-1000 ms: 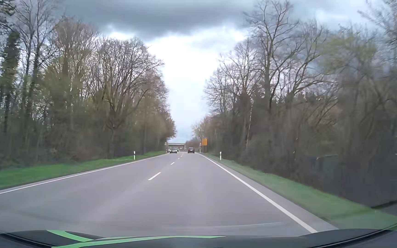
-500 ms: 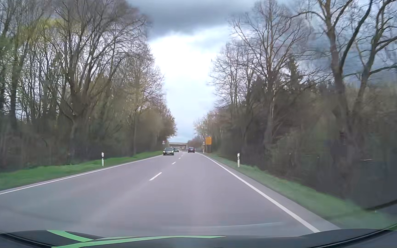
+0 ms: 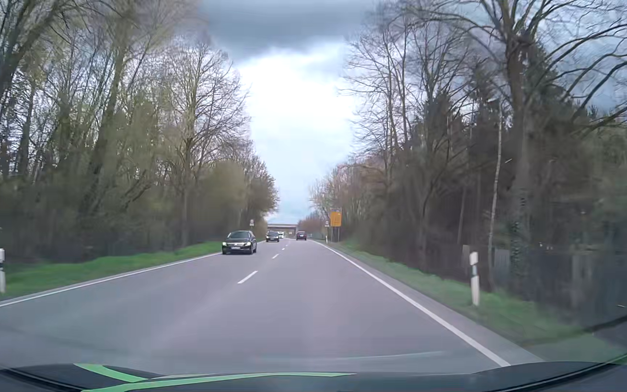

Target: Follow the waypoints while adhering to traffic rules and regulations

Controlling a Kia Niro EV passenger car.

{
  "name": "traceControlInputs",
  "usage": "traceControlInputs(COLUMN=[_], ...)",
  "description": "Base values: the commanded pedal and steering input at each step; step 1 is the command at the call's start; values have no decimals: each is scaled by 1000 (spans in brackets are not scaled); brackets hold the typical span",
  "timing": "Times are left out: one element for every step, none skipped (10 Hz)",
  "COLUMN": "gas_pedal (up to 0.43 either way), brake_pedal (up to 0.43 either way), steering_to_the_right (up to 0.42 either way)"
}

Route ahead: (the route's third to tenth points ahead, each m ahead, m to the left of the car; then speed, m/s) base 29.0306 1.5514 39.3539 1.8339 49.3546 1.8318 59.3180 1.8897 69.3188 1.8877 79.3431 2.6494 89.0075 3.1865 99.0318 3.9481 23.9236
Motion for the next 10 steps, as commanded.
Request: traceControlInputs(gas_pedal=[110, 98, 98, 87, 87, 79, 79, 79, 79, 79], brake_pedal=[0, 0, 0, 0, 0, 0, 0, 0, 0, 0], steering_to_the_right=[-1, -1, -1, -1, -1, -1, -1, -1, -1, -1])
